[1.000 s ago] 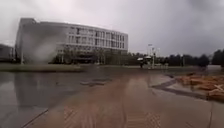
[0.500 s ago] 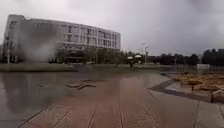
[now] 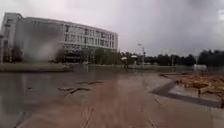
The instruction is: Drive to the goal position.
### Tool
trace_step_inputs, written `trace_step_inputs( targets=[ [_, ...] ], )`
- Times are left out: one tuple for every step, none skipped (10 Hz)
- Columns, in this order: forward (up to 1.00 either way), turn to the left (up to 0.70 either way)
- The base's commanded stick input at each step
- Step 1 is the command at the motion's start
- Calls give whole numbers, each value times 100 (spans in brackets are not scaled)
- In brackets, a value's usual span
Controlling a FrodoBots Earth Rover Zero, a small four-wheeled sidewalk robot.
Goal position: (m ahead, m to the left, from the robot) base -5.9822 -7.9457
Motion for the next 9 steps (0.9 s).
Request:
trace_step_inputs(
  targets=[
    [70,-28],
    [70,-34],
    [70,-29],
    [70,-11],
    [70,0],
    [70,0],
    [70,0],
    [70,0],
    [70,0]
  ],
)
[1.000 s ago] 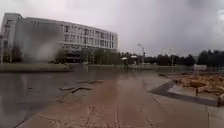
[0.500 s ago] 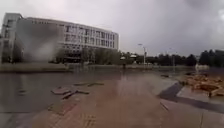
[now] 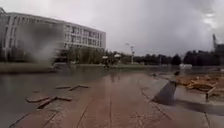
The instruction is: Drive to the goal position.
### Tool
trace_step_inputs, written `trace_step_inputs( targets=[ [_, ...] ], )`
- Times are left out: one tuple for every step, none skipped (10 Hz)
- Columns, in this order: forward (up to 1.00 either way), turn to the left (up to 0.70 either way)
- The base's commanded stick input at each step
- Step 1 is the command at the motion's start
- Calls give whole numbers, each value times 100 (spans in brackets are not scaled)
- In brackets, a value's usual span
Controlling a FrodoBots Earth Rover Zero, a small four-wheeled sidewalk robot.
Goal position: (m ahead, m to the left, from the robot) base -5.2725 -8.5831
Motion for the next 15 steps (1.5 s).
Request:
trace_step_inputs(
  targets=[
    [70,0],
    [70,0],
    [70,0],
    [70,0],
    [70,0],
    [70,0],
    [70,0],
    [70,0],
    [70,-7],
    [70,-23],
    [70,-30],
    [70,-24],
    [70,0],
    [70,0],
    [70,0]
  ],
)
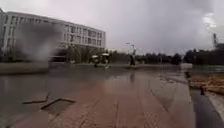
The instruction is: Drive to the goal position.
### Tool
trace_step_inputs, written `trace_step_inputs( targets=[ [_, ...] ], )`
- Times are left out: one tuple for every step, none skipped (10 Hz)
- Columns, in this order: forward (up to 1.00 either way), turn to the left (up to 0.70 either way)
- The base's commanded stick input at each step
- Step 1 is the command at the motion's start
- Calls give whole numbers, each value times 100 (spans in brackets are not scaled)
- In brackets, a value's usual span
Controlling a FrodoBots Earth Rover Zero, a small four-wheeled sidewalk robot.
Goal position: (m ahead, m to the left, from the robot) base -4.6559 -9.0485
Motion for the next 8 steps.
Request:
trace_step_inputs(
  targets=[
    [70,0],
    [70,0],
    [70,0],
    [70,0],
    [70,0],
    [70,0],
    [70,0],
    [70,0]
  ],
)
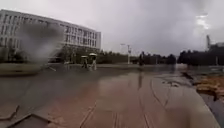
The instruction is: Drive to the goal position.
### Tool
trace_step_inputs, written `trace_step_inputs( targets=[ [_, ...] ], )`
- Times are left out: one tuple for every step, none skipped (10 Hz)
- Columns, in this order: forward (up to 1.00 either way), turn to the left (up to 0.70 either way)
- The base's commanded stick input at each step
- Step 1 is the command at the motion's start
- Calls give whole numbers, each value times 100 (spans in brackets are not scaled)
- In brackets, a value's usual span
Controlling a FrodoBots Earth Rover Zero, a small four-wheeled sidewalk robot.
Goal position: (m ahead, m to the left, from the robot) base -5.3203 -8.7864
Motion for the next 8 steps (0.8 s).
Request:
trace_step_inputs(
  targets=[
    [70,0],
    [70,0],
    [70,0],
    [70,0],
    [70,0],
    [70,0],
    [70,0],
    [70,0]
  ],
)
